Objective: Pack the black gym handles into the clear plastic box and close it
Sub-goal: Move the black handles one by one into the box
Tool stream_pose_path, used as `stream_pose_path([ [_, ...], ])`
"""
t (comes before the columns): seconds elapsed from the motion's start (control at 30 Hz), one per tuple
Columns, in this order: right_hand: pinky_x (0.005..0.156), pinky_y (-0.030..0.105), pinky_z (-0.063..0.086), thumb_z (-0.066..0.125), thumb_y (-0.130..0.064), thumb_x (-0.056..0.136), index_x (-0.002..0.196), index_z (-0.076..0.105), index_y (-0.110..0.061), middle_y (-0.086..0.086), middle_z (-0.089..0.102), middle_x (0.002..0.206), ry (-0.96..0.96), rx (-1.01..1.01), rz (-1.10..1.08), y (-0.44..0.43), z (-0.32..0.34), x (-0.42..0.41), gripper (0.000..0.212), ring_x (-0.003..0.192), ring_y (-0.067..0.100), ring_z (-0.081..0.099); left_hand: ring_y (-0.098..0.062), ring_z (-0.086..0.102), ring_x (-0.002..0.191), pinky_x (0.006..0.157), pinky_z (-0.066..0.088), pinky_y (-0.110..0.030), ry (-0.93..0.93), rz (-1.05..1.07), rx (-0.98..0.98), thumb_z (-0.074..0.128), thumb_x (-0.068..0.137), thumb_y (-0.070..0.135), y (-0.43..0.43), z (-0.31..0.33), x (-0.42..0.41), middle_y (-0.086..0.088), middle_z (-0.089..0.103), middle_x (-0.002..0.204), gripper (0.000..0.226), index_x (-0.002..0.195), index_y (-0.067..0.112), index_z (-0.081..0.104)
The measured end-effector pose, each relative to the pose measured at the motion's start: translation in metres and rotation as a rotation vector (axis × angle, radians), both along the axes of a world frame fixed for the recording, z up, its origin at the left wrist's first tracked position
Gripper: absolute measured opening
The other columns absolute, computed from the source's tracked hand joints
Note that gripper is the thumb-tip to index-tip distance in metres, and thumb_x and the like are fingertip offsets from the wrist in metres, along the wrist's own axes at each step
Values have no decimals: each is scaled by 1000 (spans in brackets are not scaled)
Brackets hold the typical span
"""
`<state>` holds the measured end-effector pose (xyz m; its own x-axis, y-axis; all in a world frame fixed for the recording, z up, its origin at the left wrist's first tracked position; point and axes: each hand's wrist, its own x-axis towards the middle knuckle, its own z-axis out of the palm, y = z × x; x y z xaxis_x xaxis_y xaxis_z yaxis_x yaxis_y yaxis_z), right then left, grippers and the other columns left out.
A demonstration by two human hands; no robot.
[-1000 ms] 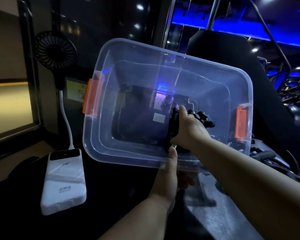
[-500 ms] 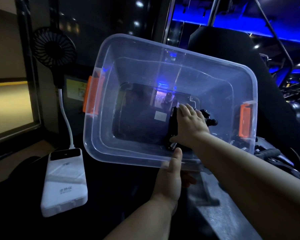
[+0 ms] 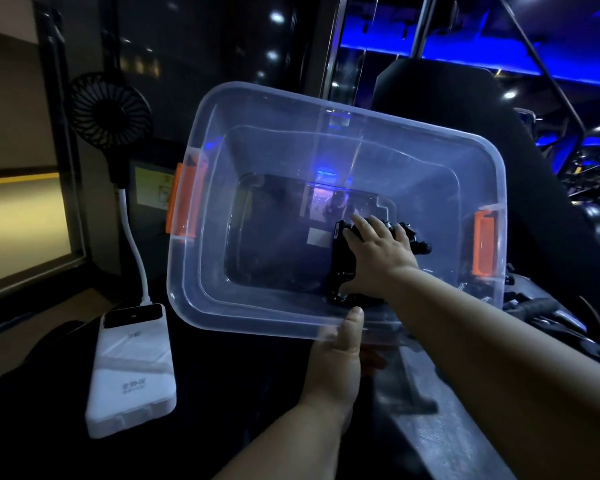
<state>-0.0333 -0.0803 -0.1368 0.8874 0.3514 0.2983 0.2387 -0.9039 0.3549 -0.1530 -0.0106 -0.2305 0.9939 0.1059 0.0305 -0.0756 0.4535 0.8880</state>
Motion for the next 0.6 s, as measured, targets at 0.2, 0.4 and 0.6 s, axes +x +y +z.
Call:
stream_pose_path([
  [0.2, 112, 59, 12, 69, -68, 59, 146, 25, -22, -1, 5, 157, -38, -29, -31, 10, -1, 1, 109, 144, 22, 6, -9, 59, 60, 59, 43, -26, -25, 2, -82, 57, 90, 32, 0, 2, -4, 1, 64, 69, 20, 88, 13, 62],
  [0.4, 107, 60, 19, 71, -72, 52, 141, 35, -21, 0, 20, 148, -64, -94, -70, 18, 1, 5, 109, 135, 25, 20, -5, 56, 49, 47, 40, -18, -22, -23, -141, 54, 93, 22, 3, 5, -7, 5, 61, 57, 20, 74, 16, 59],
  [0.6, 108, 61, 18, 73, -71, 51, 142, 33, -20, -1, 20, 148, -66, -77, -68, 18, -1, 7, 112, 136, 25, 18, -3, 56, 47, 44, 40, -17, -29, -46, -163, 54, 93, 20, 3, 6, -7, 6, 61, 56, 17, 77, 15, 59],
])
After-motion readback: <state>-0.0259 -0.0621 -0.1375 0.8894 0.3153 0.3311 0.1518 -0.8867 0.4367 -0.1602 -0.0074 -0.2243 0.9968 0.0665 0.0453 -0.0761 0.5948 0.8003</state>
